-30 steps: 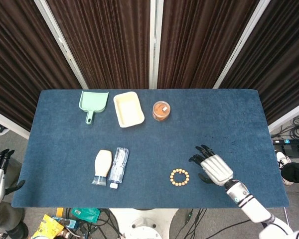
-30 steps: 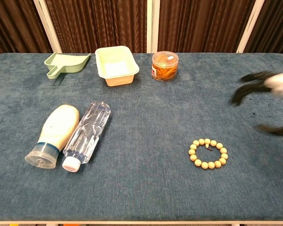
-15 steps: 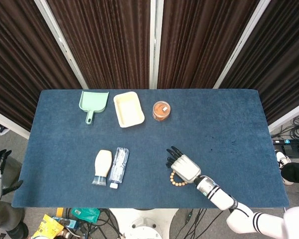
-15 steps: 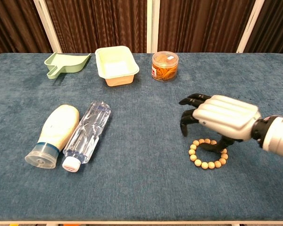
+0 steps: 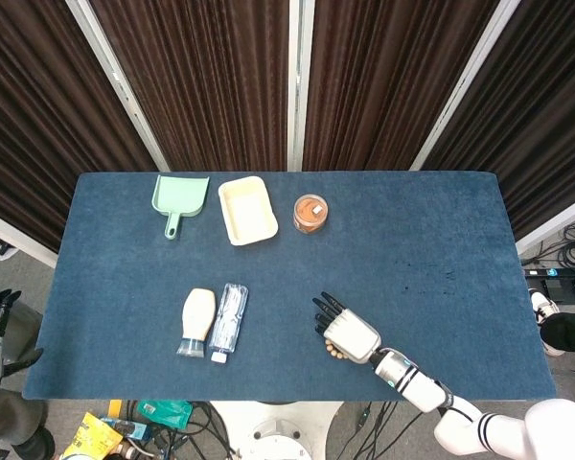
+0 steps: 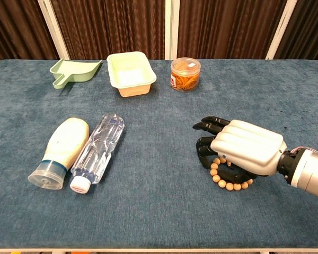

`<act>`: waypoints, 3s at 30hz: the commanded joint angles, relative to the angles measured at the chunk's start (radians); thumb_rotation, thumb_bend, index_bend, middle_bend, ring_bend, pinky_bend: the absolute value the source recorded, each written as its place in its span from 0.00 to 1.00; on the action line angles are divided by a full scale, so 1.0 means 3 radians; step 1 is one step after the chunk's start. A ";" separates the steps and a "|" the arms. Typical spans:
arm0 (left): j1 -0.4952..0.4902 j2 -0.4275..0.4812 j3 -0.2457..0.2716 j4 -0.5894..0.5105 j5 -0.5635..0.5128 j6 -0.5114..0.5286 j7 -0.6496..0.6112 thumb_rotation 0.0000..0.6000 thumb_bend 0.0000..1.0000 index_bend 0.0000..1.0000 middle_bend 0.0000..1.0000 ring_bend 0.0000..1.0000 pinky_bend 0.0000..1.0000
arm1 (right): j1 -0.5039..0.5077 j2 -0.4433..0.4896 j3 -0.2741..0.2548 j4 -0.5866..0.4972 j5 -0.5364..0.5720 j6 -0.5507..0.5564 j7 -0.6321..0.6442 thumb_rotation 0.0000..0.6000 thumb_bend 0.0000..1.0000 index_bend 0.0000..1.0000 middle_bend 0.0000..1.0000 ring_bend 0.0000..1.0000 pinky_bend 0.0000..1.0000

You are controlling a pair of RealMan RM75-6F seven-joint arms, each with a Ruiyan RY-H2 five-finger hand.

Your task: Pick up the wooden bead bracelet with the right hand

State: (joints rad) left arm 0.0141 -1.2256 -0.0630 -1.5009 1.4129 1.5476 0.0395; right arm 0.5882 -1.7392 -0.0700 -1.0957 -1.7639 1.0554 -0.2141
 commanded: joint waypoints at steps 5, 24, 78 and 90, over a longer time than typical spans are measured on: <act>0.0004 0.0001 -0.0001 0.0009 0.0008 0.0006 -0.0017 1.00 0.03 0.14 0.12 0.04 0.06 | -0.0074 -0.0038 0.0072 0.0247 0.0026 0.0350 0.0199 1.00 0.41 0.72 0.38 0.13 0.02; -0.0136 0.0050 -0.0019 -0.0049 0.0076 -0.0141 0.0048 1.00 0.03 0.14 0.12 0.04 0.06 | -0.0383 0.0951 0.0782 -0.0539 0.1145 0.0319 0.2806 1.00 0.51 0.73 0.44 0.16 0.03; -0.0210 0.0017 0.0054 0.0018 0.0091 -0.0249 -0.0019 1.00 0.03 0.14 0.12 0.04 0.06 | -0.0031 0.1396 0.0365 -0.0715 0.0121 -0.0193 0.7061 0.53 0.05 0.40 0.55 0.20 0.00; -0.0216 0.0005 0.0063 0.0020 0.0073 -0.0276 -0.0005 1.00 0.03 0.14 0.12 0.04 0.06 | -0.0115 0.1189 0.0597 -0.0923 0.0845 -0.0266 0.6039 0.52 0.14 0.63 0.70 0.36 0.00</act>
State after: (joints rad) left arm -0.0508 -1.2241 -0.0442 -1.4950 1.4350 1.4648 0.0380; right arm 0.5572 -1.3694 0.0999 -1.3637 -1.5152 0.9800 1.5812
